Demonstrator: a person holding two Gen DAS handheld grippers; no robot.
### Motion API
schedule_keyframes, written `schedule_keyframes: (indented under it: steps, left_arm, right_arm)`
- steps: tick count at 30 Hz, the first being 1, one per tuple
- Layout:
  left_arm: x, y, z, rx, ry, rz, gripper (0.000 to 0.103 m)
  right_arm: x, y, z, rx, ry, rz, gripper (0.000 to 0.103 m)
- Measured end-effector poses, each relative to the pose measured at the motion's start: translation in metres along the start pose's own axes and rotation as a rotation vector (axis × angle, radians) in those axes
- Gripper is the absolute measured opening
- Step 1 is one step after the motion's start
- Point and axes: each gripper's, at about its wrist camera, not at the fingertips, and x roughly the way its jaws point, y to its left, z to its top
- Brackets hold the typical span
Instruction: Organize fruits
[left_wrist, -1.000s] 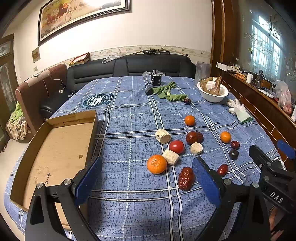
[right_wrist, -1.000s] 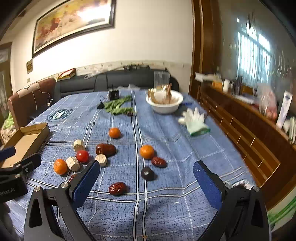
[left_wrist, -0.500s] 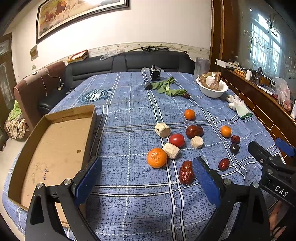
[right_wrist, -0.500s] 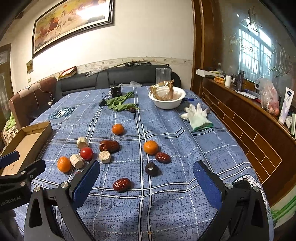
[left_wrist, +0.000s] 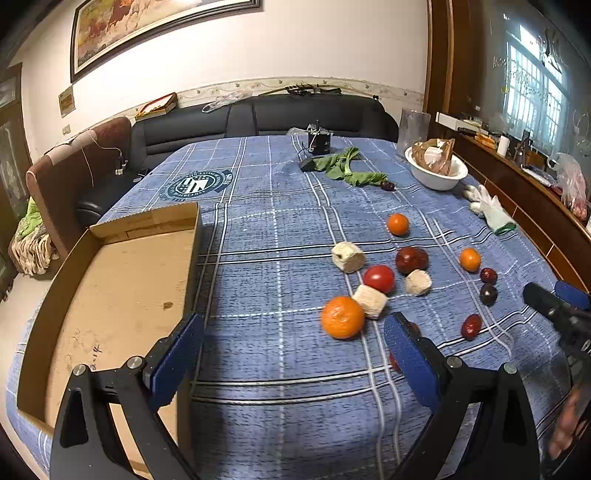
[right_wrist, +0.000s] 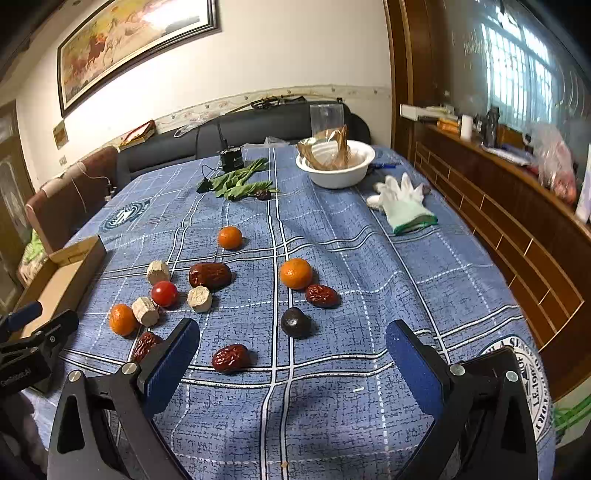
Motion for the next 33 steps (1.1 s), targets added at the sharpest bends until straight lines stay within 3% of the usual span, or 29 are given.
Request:
schedule_keyframes:
  steps: [5,8,9,12,20,24,29,33]
  left_arm:
    - [0.01,-0.011,-0.004,0.07,0.03,-0.054,0.098]
    - [0.015,-0.019,-0.004,0.097,0.041,-0.095,0.097]
    - [0.016,-0.02,-0.003,0.102,0.044,-0.107,0.096]
    - [0.021,-0.021,0.0,0.111,0.059,-0.139,0.095]
    - [0.052,-0.02,0.003,0.092,0.153,-0.206,0.076]
    - [0.068,-0.018,0.002,0.074,0.206,-0.231,0.064]
    - [0.076,-0.017,-0.001,0.068,0.226,-0.213,0.064]
    - [0.078,-0.023,-0.001,0.095,0.217,-0.192,0.063]
  right_arm:
    - [0.01,-0.002,0.0,0.018,0.055,0.121,0.098]
    - [0.021,0.008,-0.002,-0.012,0.112,0.158,0.074]
    - [0.023,0.011,-0.003,-0.021,0.122,0.162,0.072]
    - [0.027,0.019,-0.007,-0.048,0.137,0.177,0.071]
    - [0.036,0.027,-0.011,-0.062,0.179,0.202,0.071]
    - [0.042,0.035,-0.014,-0.093,0.202,0.197,0.066]
    - [0.054,0.042,-0.015,-0.11,0.233,0.182,0.054]
    - [0.063,0.045,-0.017,-0.117,0.256,0.172,0.052]
